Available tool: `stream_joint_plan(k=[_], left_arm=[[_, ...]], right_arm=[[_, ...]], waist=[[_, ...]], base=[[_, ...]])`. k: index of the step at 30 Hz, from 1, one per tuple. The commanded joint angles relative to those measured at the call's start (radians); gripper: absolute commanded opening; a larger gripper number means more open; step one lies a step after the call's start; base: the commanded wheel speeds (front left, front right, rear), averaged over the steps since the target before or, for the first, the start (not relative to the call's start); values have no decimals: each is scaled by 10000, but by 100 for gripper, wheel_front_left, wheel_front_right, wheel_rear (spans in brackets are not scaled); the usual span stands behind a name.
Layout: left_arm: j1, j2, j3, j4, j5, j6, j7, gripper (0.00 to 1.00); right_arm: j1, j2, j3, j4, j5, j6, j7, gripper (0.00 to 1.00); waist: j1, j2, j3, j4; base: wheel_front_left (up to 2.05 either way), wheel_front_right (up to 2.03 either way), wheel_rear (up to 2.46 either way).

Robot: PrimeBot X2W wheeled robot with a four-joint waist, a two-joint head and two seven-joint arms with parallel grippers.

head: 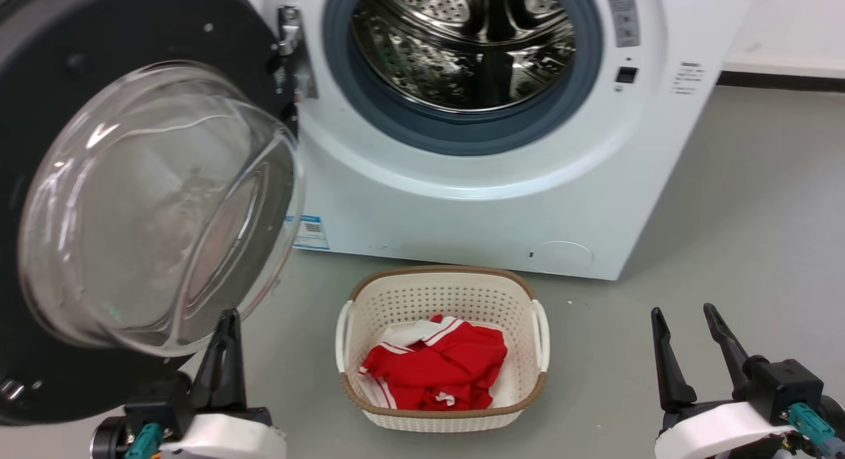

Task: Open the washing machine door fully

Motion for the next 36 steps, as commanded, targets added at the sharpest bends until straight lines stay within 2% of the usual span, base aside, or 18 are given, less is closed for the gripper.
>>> stream_joint_plan(k=[1, 2, 15, 36], left_arm=[[-152, -28, -104, 95, 129, -16, -80, 92], [-200, -27, -134, 134, 169, -8, -81, 100], [-519, -32, -258, 473, 436, 197, -165, 100], [-298, -93, -182, 386, 660, 300, -149, 100]], right_arm=[[-79, 30, -10, 38, 19, -6, -59, 100], [-103, 29, 27, 45, 27, -6, -65, 100], [-433, 32, 81, 136, -81, -6, -133, 100], [-600, 31, 302, 416, 140, -6, -307, 100]], waist=[[1, 0, -23, -328], [1, 0, -31, -463], [1, 0, -35, -1592], [1, 0, -74, -1669]], base=[[0, 0, 0], [0, 0, 0], [0, 0, 0], [0, 0, 0]])
